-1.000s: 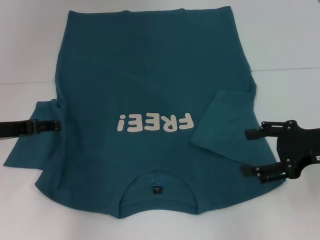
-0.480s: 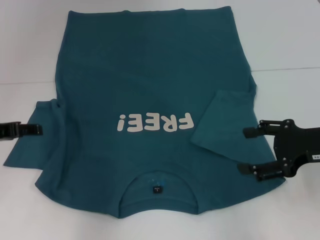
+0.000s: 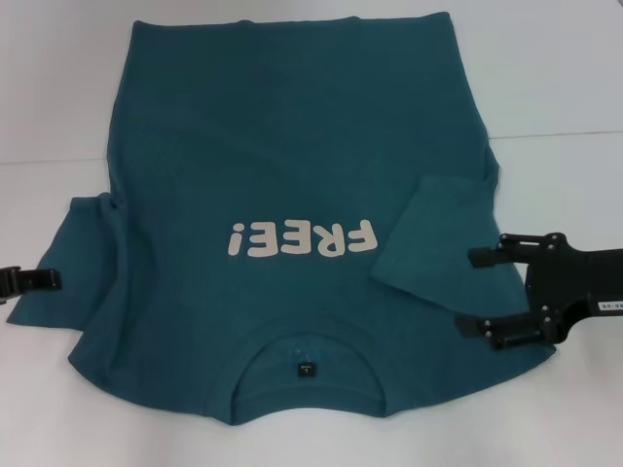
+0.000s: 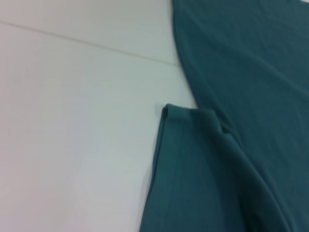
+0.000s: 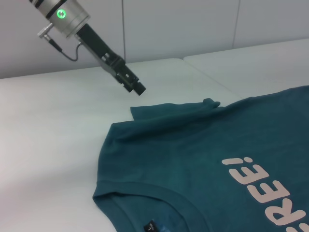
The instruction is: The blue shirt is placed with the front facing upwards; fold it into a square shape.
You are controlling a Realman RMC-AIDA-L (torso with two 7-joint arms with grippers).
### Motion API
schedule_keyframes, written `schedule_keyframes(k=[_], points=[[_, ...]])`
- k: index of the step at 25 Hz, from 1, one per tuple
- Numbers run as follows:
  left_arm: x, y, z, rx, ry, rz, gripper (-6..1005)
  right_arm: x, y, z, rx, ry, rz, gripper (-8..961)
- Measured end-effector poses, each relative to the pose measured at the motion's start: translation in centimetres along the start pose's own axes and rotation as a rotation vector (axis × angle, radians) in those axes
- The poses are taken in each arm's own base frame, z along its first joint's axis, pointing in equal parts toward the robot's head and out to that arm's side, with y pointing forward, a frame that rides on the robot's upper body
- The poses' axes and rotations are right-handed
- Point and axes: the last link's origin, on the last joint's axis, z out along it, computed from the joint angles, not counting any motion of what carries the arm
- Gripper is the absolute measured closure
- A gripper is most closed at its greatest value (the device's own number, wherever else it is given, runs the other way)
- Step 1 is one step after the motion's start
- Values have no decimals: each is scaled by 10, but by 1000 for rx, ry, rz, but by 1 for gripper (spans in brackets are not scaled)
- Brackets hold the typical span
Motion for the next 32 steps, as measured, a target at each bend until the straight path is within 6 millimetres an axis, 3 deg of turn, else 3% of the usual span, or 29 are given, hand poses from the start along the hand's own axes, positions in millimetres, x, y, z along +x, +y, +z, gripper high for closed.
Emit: schedule_keyframes(k=[8, 32], points=[[-5, -5, 14, 17, 6, -25, 159, -1, 0, 3, -1, -3, 3, 16], [-10, -19, 17, 44, 10, -60, 159, 0, 1, 9, -3, -9, 16, 17]])
